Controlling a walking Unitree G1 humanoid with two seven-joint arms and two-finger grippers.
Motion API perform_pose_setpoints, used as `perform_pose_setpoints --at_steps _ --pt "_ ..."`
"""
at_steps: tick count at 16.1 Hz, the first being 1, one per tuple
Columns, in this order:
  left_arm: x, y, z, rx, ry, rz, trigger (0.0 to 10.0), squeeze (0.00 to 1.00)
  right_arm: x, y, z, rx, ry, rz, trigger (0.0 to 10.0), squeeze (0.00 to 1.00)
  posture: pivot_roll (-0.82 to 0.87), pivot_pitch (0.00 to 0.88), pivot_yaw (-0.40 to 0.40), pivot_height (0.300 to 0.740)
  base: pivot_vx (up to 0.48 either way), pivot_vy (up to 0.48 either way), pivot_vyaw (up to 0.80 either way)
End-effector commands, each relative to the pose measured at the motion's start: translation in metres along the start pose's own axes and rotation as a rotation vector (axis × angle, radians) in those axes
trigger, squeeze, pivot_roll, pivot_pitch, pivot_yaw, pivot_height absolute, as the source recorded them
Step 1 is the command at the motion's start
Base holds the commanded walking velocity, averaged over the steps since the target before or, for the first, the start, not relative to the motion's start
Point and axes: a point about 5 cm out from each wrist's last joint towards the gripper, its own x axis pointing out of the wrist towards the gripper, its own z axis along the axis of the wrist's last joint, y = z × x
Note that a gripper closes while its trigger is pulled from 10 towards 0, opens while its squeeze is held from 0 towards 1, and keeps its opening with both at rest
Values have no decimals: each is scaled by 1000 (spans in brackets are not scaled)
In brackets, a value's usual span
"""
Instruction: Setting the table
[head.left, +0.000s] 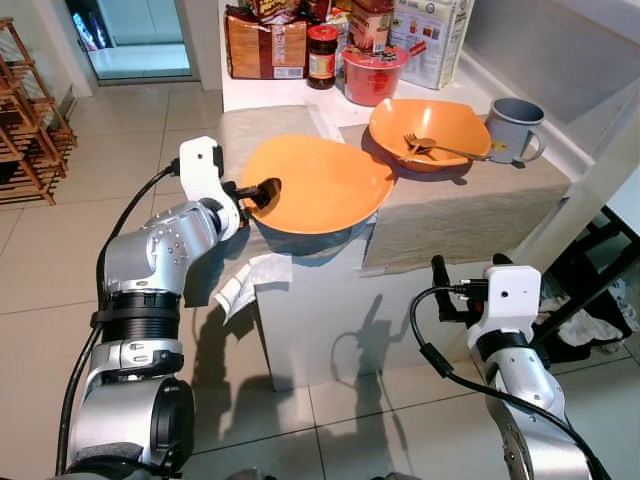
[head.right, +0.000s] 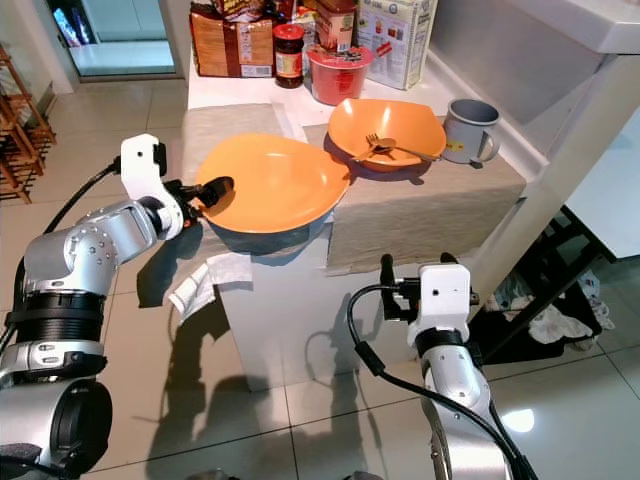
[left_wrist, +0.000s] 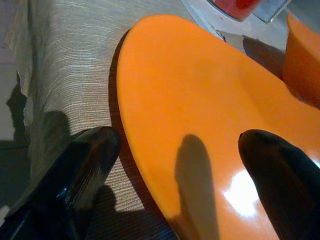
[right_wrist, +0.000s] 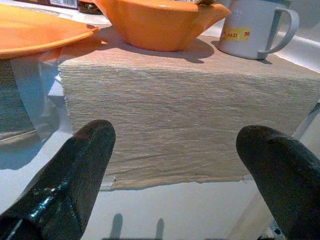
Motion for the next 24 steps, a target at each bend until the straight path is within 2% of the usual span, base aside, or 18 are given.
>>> perform_pose_setpoints --at_steps 1,5,12,18,22,24 --pt "2 -1 2 -38 17 7 10000 0 -2 -2 2 -4 -5 -4 10000 94 -28 5 0 740 0 0 0" --pt "3 -5 -3 -162 34 -35 10000 0 -2 -2 1 -8 -2 -2 10000 94 -29 6 -4 740 0 0 0" --pt "10 -22 -4 -204 50 -113 10000 0 0 -1 2 -7 -1 2 10000 90 -30 7 -4 740 0 0 0" --pt "7 -17 -2 -222 61 -187 10000 0 1 -3 3 -3 -9 -12 10000 90 -32 8 -2 740 0 0 0" --pt "11 -30 -11 -330 103 -242 10000 0 3 -2 4 0 -11 -12 10000 90 -30 8 -1 740 0 0 0" --pt "12 -34 -10 -360 87 -267 10000 0 3 -2 4 1 -11 -13 10000 94 -30 8 -1 740 0 0 0"
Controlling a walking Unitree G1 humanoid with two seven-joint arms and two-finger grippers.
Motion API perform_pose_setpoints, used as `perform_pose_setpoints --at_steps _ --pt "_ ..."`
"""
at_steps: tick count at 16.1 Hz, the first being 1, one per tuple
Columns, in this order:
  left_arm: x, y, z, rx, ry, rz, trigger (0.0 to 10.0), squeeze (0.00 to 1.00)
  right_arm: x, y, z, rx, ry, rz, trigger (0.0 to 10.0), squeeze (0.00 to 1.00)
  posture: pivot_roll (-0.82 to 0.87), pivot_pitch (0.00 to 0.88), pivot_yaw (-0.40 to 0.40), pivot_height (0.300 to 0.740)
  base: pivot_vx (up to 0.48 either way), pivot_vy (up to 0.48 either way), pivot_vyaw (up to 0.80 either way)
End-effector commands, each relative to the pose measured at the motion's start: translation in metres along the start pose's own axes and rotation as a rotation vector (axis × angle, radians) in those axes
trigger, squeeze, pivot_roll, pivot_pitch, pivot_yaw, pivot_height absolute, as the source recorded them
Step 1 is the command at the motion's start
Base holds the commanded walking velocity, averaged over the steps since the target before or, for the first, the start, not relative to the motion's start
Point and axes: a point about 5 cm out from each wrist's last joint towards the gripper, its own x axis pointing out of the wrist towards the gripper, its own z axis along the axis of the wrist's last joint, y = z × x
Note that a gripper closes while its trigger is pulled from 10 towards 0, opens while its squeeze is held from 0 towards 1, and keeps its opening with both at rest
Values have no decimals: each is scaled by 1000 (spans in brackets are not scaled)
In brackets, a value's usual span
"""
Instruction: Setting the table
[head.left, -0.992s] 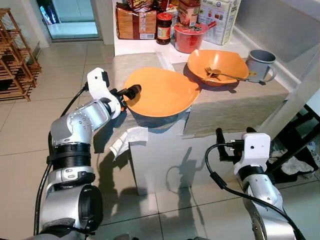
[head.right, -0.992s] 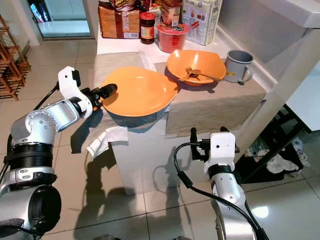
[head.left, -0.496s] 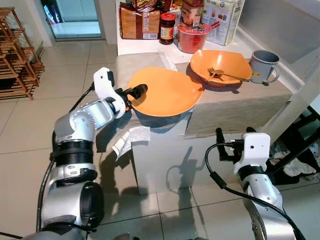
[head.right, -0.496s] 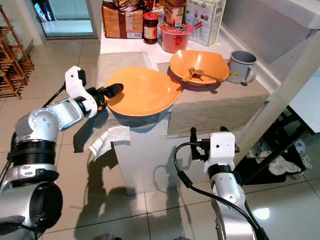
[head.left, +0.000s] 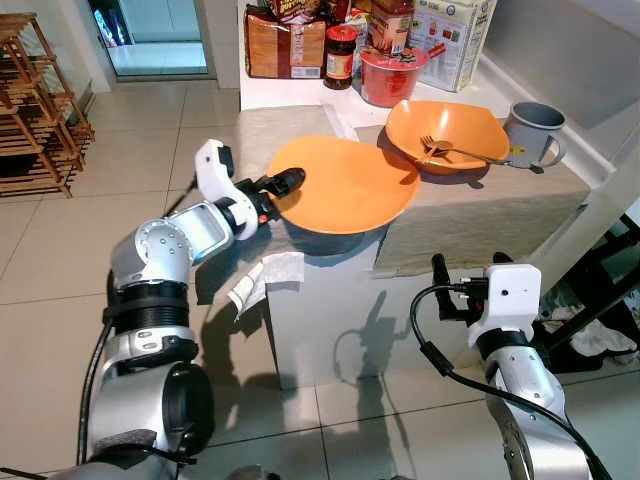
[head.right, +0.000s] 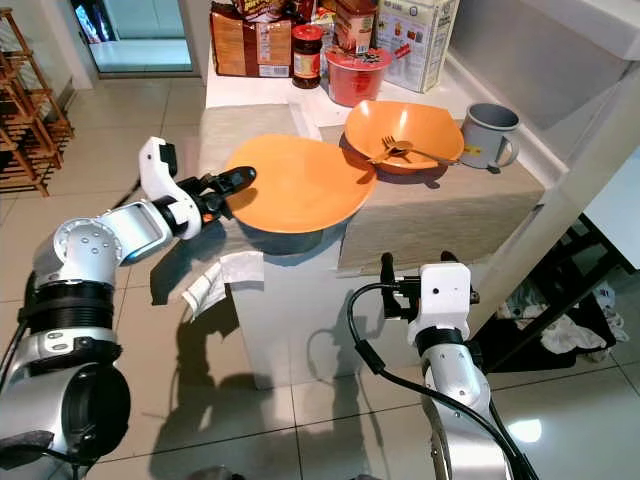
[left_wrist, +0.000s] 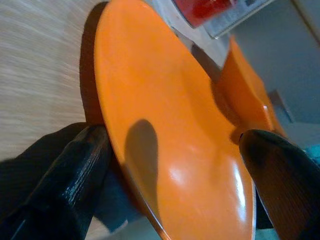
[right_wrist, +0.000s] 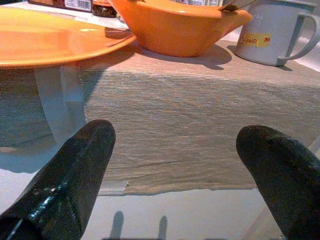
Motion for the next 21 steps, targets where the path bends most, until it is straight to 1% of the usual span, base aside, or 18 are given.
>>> perform_pose_setpoints --at_steps 1,3,6,8,9,11,12,13,14,15,16,17,18,19,20,21 --pt "8 -12 -5 -19 22 -40 10000 0 2 -2 3 2 -8 -11 10000 90 -31 9 -2 740 0 0 0" --pt "13 -14 -9 -11 14 -38 10000 0 2 -2 3 1 -8 -10 10000 94 -32 9 -2 740 0 0 0" --pt "14 -11 -9 24 1 -7 10000 0 2 -2 3 -2 -7 -13 10000 90 -37 9 -1 740 0 0 0" --pt "15 -6 -9 55 -4 23 10000 0 2 -3 2 -4 -4 -16 10000 86 -39 7 -1 740 0 0 0" --pt "15 1 -11 103 4 72 10000 0 2 -3 2 -4 -3 -16 10000 90 -39 5 -1 740 0 0 0" --pt "15 2 -13 91 16 67 10000 0 2 -2 2 -3 -2 -14 10000 86 -39 5 -1 740 0 0 0" --pt "15 2 -17 70 45 71 8824 0 2 -2 1 -4 -1 -12 10000 86 -35 0 -5 740 0 0 0" --pt "16 2 -22 36 71 64 8118 0 2 -1 2 -4 -2 -9 10000 90 -35 0 -5 740 0 0 0" --pt "17 0 -23 21 78 55 10000 0 3 -1 2 -4 -3 -7 10000 90 -34 0 -6 740 0 0 0" --pt "18 -2 -22 18 72 46 10000 0 3 -1 2 -5 -3 -6 10000 90 -34 0 -6 740 0 0 0" --pt "19 -2 -22 34 73 49 10000 0 4 -1 2 -5 -3 -5 10000 86 -33 0 -7 740 0 0 0" --pt "19 2 -21 92 68 79 10000 0 5 0 2 -5 -5 -5 10000 90 -33 0 -7 740 0 0 0" --pt "16 8 -15 293 33 151 10000 0 6 0 3 -4 -10 -6 10000 86 -34 0 -6 740 0 0 0" --pt "14 10 -11 482 6 189 10000 0 6 0 4 -4 -12 -6 10000 90 -34 0 -6 740 0 0 0" --pt "13 7 -7 538 -38 184 10000 0 6 0 3 -5 -13 -3 10000 86 -30 0 -11 740 0 0 0" --pt "13 5 -6 566 -51 183 10000 0 7 0 3 -6 -13 -3 10000 82 -30 0 -11 740 0 0 0"
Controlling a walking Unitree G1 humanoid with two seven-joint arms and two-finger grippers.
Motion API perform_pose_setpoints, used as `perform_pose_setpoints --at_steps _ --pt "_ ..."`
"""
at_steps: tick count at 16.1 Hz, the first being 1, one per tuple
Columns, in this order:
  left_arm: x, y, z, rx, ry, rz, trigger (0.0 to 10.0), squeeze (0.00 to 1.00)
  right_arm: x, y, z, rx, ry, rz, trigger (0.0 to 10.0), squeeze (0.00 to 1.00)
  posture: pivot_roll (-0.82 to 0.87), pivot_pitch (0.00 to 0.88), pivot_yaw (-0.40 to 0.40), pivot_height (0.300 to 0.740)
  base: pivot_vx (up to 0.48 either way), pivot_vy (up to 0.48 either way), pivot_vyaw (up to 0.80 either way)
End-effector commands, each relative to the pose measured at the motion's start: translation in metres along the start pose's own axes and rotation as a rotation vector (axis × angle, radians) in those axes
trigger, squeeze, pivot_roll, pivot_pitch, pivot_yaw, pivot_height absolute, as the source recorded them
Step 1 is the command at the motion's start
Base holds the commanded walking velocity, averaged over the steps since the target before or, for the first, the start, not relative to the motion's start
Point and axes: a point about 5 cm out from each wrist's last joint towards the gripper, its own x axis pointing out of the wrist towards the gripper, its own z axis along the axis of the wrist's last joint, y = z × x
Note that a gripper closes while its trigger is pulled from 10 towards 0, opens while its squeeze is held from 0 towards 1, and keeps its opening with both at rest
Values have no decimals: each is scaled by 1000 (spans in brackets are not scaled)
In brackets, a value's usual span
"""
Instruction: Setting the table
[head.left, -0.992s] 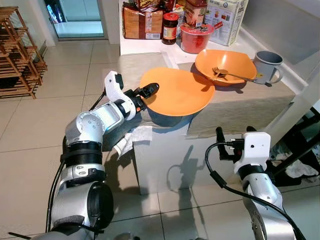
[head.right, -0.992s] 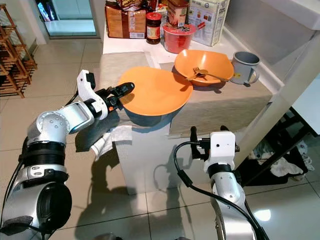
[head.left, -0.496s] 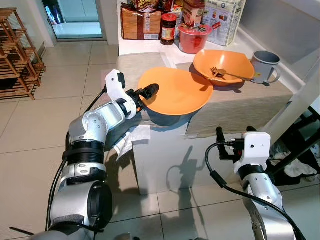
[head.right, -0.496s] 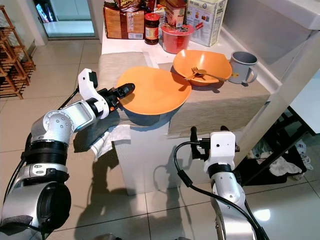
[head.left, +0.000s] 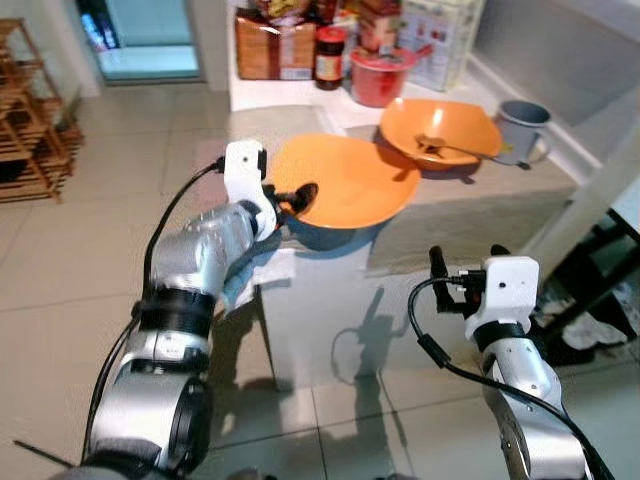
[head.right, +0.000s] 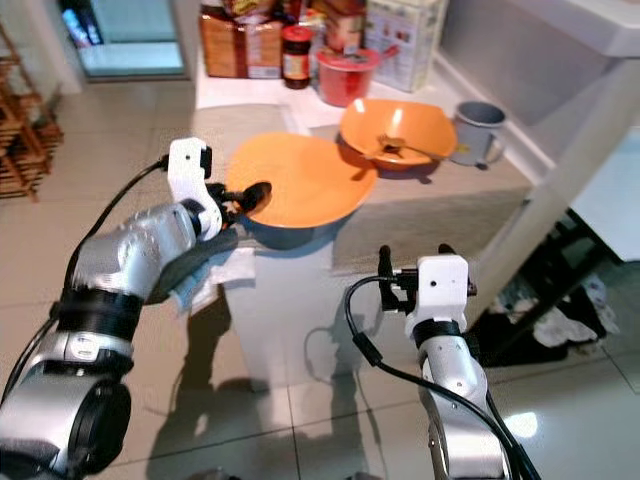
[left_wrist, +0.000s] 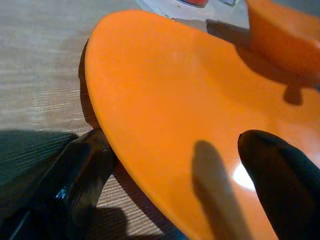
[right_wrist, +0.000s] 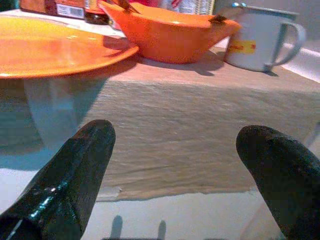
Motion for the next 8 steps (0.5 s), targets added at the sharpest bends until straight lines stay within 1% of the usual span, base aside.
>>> perform_pose_setpoints --at_steps 1,4,5,6,8 --pt "-3 3 4 59 -28 28 10000 0 0 -2 -2 -6 5 -7 10000 90 -30 0 -11 740 0 0 0" --pt "-6 -2 6 132 -82 21 10000 0 1 -1 -1 -7 3 -5 10000 86 -30 0 -11 740 0 0 0" --pt "-8 -4 7 183 -122 25 10000 0 1 -2 -1 -7 3 -5 10000 86 -28 0 -14 740 0 0 0" --pt "-11 -3 7 280 -151 55 10000 0 1 -2 -1 -8 3 -4 10000 86 -26 0 -16 740 0 0 0" --pt "-13 -1 5 415 -168 103 10000 0 1 -2 -2 -8 4 -3 10000 86 -26 0 -16 740 0 0 0"
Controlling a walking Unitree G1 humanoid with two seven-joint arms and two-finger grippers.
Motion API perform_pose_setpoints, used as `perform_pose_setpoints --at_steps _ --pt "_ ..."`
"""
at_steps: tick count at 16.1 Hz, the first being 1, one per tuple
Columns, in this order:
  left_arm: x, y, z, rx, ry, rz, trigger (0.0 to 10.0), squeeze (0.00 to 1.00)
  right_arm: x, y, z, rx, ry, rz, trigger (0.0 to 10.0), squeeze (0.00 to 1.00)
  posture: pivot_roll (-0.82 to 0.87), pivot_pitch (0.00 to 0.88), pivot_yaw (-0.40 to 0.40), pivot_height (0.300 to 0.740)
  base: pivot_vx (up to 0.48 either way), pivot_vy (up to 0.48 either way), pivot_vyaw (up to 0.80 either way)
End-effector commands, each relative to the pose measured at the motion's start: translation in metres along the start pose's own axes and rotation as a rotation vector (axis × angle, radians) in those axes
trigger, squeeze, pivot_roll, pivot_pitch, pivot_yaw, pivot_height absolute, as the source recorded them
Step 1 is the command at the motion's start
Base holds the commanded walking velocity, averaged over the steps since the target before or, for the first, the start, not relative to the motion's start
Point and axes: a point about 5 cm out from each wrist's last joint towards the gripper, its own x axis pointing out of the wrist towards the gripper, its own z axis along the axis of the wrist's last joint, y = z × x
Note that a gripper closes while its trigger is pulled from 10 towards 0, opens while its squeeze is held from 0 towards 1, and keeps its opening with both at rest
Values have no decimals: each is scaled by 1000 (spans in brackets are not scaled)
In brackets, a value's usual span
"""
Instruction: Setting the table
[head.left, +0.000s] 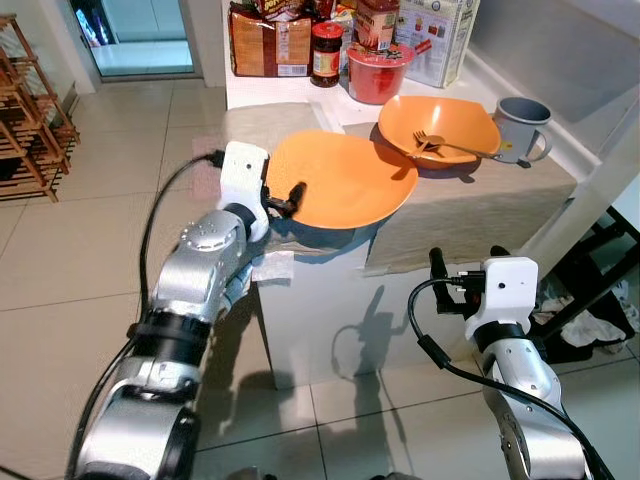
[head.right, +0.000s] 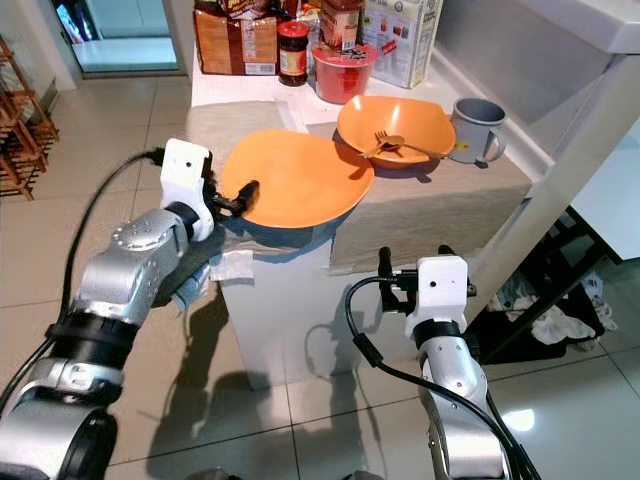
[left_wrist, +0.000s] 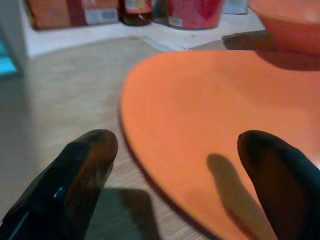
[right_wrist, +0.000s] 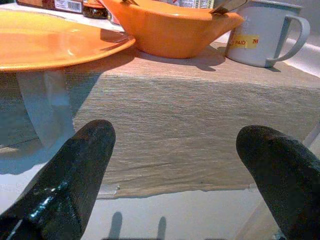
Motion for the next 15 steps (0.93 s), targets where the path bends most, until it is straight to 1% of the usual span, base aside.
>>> perform_pose_setpoints --at_steps 1,2,3,5,6,7,8,9,11,13,15 --pt "-2 1 5 107 -35 43 10000 0 1 -2 -1 -7 1 -4 10000 86 -25 0 -16 740 0 0 0" --pt "-3 8 4 206 -37 116 10000 0 1 -2 -1 -6 2 -4 10000 86 -25 0 -17 740 0 0 0" --pt "-3 11 4 215 -42 144 10000 0 1 -2 -1 -6 2 -4 10000 86 -25 0 -17 740 0 0 0" --pt "-5 14 12 208 -92 183 10000 0 2 -2 0 -7 0 -6 10000 86 -25 0 -17 740 0 0 0" --pt "-9 10 23 176 -172 164 10000 0 2 -3 0 -9 -3 -9 10000 86 -25 0 -17 740 0 0 0" --pt "-13 6 30 144 -226 138 10000 0 2 -3 0 -10 -5 -11 10000 86 -25 0 -17 740 0 0 0" --pt "-16 2 33 119 -258 115 10000 0 2 -4 0 -10 -7 -15 10000 90 -24 0 -16 740 0 0 0" --pt "-25 -9 41 74 -338 73 10000 0 2 -5 0 -10 -9 -21 10000 90 -22 0 -15 740 0 0 0" --pt "-32 -14 42 -18 -373 77 10000 0 3 -5 1 -8 -11 -23 10000 86 -18 0 -17 740 0 -480 0" --pt "-35 -17 42 -24 -382 74 10000 0 4 -5 1 -15 -18 -20 10000 90 -17 0 -17 740 0 -480 0" --pt "-36 -23 39 -31 -368 63 10000 0 7 -5 4 -34 -32 -10 10000 149 -14 0 -21 740 0 -480 750"
